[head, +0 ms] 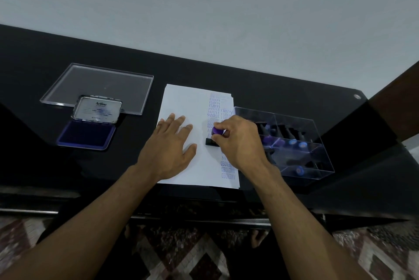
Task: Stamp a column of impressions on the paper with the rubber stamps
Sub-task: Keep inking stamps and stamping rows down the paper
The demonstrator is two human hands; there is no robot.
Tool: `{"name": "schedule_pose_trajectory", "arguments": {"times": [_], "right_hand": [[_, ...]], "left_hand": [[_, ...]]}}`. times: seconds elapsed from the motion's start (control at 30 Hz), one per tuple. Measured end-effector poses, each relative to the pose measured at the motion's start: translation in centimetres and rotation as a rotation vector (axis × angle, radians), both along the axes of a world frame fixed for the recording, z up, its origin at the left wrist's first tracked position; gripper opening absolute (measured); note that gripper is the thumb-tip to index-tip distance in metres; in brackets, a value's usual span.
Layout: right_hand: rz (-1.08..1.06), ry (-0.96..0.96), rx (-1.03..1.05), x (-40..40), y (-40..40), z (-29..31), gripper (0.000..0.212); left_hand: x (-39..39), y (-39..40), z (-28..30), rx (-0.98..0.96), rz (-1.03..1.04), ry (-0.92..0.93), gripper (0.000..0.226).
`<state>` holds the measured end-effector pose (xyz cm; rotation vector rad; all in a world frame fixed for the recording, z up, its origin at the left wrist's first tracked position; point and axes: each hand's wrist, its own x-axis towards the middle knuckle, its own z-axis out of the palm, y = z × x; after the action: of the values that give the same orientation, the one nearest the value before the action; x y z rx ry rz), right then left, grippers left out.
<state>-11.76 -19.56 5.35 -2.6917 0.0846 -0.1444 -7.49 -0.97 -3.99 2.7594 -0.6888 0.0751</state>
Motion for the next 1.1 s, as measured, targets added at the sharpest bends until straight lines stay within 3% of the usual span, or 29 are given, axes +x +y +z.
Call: {"name": "schedule_pose_trajectory", "arguments": {"times": [1.1], "right_hand": [[0.009,0.03,0.036,0.55,-0.48,-0.28,0.032]], "left_hand": [[0.09,0.02,-0.28,0.001,0.002,-0.001,0.079]]}}
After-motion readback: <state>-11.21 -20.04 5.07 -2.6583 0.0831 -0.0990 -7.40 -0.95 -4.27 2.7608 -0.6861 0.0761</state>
